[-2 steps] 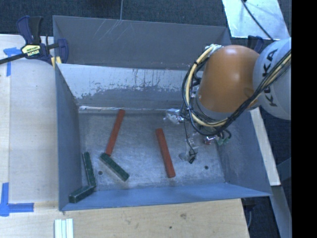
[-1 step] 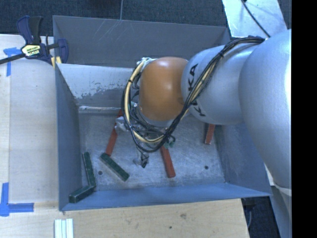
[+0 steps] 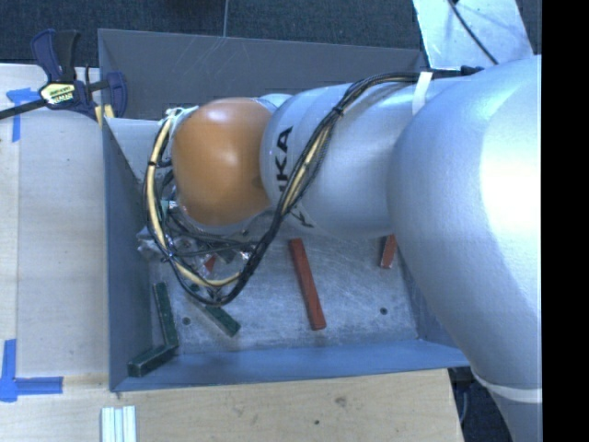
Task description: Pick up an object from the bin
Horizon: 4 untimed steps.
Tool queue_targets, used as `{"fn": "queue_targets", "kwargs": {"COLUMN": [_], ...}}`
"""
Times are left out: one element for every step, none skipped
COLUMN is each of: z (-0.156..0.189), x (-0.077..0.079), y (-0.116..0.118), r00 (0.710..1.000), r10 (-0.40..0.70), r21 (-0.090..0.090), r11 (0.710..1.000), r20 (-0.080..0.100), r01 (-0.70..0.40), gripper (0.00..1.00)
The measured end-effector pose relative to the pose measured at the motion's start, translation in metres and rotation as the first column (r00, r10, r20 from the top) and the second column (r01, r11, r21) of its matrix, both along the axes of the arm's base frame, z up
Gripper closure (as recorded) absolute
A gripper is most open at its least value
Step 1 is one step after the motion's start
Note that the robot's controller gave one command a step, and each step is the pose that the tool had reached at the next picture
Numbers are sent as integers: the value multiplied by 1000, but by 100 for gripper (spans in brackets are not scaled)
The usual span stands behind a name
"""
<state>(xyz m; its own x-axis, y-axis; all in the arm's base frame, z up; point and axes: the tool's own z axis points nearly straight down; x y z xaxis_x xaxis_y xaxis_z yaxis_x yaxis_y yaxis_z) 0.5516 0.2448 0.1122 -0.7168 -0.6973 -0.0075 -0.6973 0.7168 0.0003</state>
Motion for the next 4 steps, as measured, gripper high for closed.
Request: {"fn": "queue_targets", "kwargs": {"z": [-43,47,72,-46], "x": [-63,14,40,52], "y": [-48,-90,-93,-74], "r00": [998,936,951,866], "r10": [62,352,309,499], "r21": [-6,-7,-5,-3], "r11": [998,936,951,866], "r20": [-6,5,3,-9], "r01": [-62,-352,-309,-499], "gripper": [0,0,0,0]}}
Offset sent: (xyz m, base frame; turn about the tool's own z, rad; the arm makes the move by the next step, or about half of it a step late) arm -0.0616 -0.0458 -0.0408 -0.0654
